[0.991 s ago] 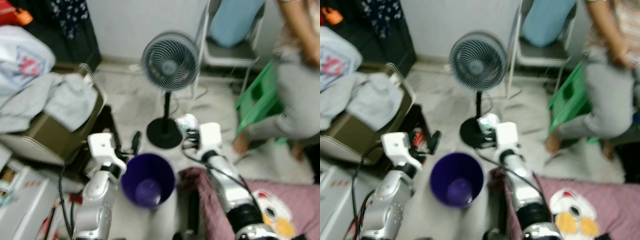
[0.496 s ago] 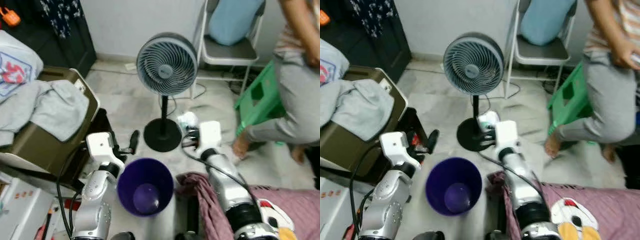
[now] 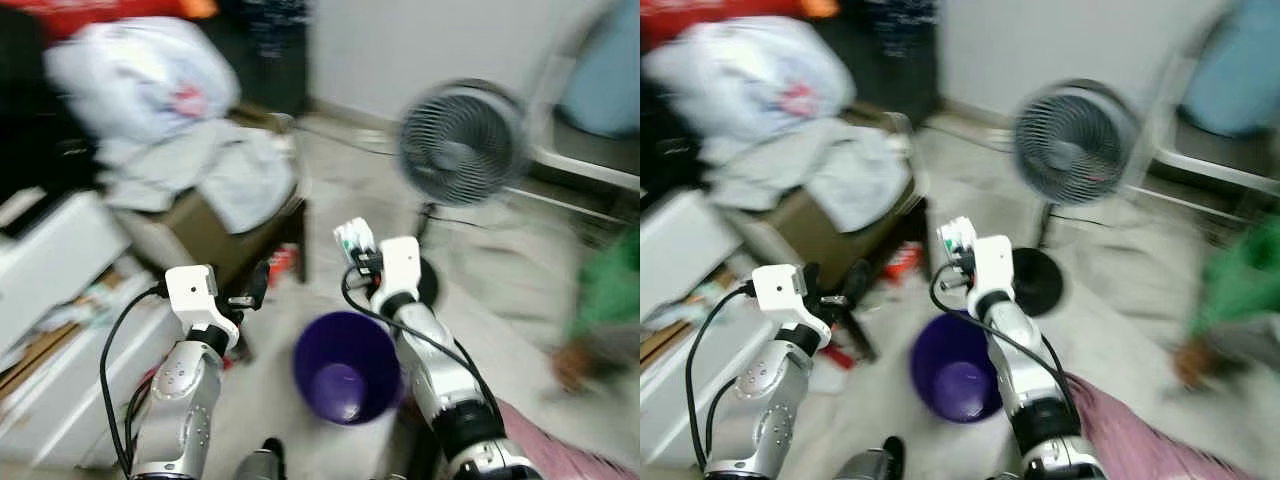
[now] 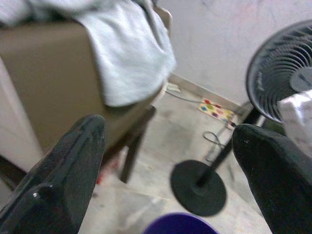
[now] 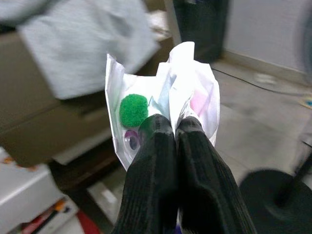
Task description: Clean up the room
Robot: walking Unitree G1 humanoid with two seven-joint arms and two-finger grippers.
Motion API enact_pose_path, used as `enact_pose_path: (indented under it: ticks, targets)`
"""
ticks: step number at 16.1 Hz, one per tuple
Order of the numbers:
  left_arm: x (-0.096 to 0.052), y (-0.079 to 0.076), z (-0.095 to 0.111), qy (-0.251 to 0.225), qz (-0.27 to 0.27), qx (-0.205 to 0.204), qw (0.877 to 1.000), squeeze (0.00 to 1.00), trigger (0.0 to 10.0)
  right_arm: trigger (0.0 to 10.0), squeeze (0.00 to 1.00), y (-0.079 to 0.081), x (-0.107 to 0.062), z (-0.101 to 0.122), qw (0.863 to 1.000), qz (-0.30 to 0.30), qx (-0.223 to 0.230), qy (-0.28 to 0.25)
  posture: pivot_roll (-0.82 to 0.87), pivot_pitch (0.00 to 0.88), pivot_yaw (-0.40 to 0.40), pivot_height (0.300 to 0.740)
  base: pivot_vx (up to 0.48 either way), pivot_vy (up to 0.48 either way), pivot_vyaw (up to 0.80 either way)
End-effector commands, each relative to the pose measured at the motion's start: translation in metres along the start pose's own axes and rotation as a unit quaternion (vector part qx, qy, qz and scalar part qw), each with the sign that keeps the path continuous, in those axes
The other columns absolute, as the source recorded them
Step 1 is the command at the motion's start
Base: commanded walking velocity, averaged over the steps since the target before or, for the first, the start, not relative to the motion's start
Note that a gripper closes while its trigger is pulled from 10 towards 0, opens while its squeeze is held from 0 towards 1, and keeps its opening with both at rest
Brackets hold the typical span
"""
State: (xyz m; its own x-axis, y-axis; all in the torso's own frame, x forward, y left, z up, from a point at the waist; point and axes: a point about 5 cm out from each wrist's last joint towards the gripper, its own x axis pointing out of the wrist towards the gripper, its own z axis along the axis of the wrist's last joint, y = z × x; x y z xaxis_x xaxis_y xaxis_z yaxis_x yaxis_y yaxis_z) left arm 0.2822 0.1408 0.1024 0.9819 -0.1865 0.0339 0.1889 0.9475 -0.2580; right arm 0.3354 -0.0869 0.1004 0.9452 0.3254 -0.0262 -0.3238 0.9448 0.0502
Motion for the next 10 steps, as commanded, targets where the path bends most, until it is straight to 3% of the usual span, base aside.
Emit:
enact_pose_path:
  ticks: [1,6,9,10]
  targets:
    - [0.001,-0.005,0.007,-0.006,-0.030,0.010,0.999,0.00,10.0,10.0,0.00,-0.002,-0.001,-0.006,1.000,-0.014,0.001,0.013,0.08,0.165,-0.017,0.740,0.000,0.000,0.00]
    - [-0.016,-0.004,0.005,0.029,-0.117,0.030,0.992,0.00,10.0,10.0,0.00,-0.007,-0.004,-0.017,0.998,-0.052,-0.016,0.037,0.10,0.185,-0.002,0.740,0.000,0.000,0.00]
    - [-0.030,0.001,-0.007,0.084,-0.178,0.056,0.979,0.00,10.0,10.0,0.00,-0.024,-0.014,-0.037,0.986,-0.131,-0.015,0.101,0.10,0.200,0.010,0.740,0.000,0.000,0.00]
    - [-0.031,0.003,-0.008,0.094,-0.183,0.056,0.977,0.00,10.0,10.0,0.00,-0.027,-0.017,-0.043,0.981,-0.155,0.005,0.114,0.10,0.205,0.019,0.740,0.000,0.000,0.00]
